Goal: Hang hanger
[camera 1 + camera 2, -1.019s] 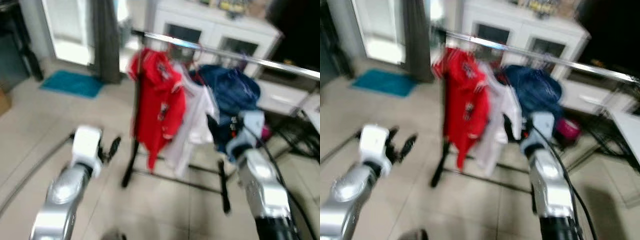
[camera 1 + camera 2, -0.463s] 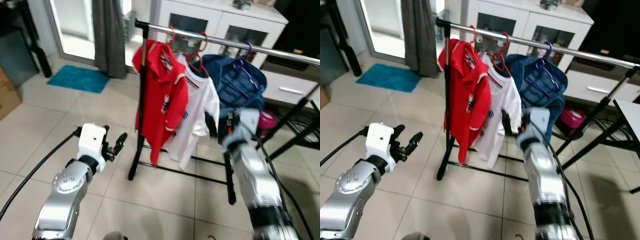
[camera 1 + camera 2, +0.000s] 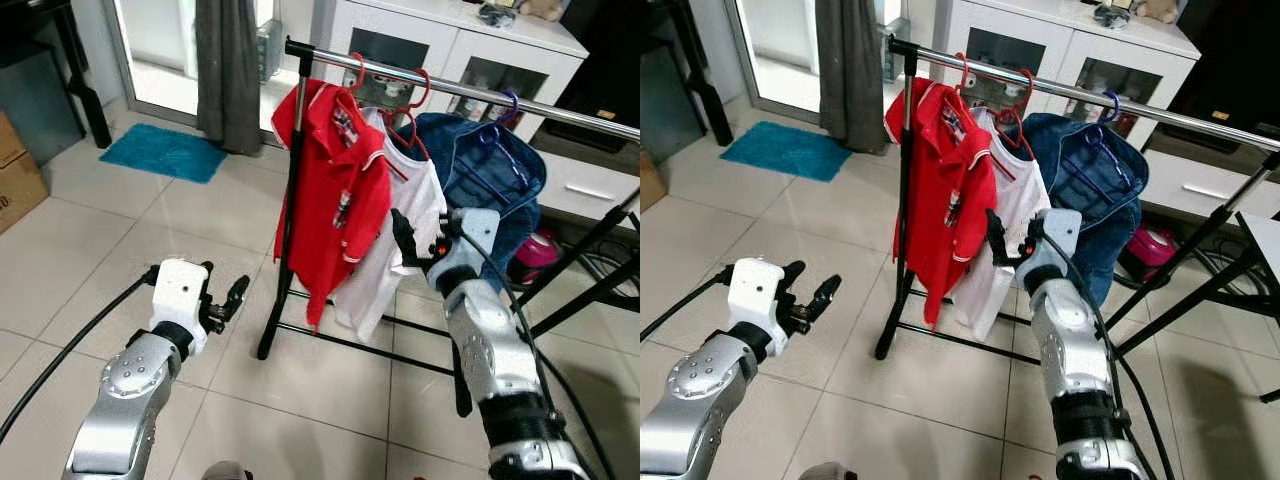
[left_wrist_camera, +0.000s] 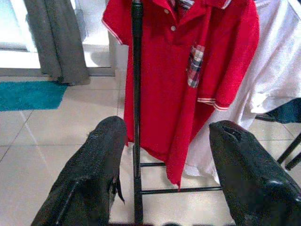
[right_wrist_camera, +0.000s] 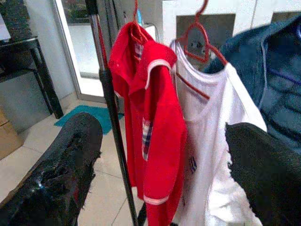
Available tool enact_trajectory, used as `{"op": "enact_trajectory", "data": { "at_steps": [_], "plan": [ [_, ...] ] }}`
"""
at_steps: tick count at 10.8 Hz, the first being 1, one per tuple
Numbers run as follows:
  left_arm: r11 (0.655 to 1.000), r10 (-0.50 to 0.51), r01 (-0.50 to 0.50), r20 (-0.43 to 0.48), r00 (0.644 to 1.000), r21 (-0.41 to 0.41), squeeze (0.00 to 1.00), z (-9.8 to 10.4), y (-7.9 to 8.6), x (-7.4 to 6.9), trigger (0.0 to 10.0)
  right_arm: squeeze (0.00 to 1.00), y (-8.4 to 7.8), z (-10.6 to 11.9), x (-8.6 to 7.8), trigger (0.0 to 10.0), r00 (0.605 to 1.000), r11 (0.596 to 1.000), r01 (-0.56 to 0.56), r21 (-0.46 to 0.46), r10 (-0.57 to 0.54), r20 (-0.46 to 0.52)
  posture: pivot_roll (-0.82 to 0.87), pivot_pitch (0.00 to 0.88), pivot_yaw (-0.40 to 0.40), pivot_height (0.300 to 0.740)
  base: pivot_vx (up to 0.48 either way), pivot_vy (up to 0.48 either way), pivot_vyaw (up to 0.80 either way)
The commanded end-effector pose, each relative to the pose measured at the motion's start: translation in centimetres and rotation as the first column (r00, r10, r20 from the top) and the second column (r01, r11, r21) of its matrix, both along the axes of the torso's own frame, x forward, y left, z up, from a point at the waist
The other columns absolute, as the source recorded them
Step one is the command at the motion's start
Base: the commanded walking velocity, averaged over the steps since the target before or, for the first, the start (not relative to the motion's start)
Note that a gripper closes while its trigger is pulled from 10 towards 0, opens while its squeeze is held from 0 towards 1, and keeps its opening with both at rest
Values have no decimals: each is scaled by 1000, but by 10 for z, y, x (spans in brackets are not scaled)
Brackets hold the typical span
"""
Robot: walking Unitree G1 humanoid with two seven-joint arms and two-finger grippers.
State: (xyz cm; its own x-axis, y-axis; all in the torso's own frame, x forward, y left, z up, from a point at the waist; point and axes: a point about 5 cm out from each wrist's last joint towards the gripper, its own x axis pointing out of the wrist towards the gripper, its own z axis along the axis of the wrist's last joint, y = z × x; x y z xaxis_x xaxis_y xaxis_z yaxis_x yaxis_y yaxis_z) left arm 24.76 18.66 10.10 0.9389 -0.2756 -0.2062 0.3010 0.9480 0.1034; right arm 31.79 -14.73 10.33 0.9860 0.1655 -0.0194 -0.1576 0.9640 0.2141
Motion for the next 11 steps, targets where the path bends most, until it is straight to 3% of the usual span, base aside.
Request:
{"op": "enact_trajectory", "data": {
  "at_steps": [1, 4, 7, 11],
  "plan": [
    [1000, -29, 29, 2, 1000, 3, 0, 3, -6, 0, 10000, 0, -10, -2, -3, 10000, 999, 999, 36, 3, -36, 2, 124, 0, -106, 740, 0, 0, 0],
    [998, -57, 57, -8, 998, 4, 0, 0, -9, 4, 10000, 0, -19, -9, -15, 10000, 996, 996, 85, -6, -85, -12, 71, 0, -64, 740, 0, 0, 0],
    [995, -95, 94, -14, 995, -26, 0, -2, -25, 4, 10000, 0, -42, -14, -38, 10000, 990, 990, 131, -48, -133, -41, 4, 0, -73, 740, 0, 0, 0],
    [998, -35, 34, -34, 999, -46, 0, -14, -35, -12, 10000, 0, -61, -12, -43, 10000, 985, 986, 139, -92, -147, -93, 4, 0, -131, 740, 0, 0, 0]
  ]
}}
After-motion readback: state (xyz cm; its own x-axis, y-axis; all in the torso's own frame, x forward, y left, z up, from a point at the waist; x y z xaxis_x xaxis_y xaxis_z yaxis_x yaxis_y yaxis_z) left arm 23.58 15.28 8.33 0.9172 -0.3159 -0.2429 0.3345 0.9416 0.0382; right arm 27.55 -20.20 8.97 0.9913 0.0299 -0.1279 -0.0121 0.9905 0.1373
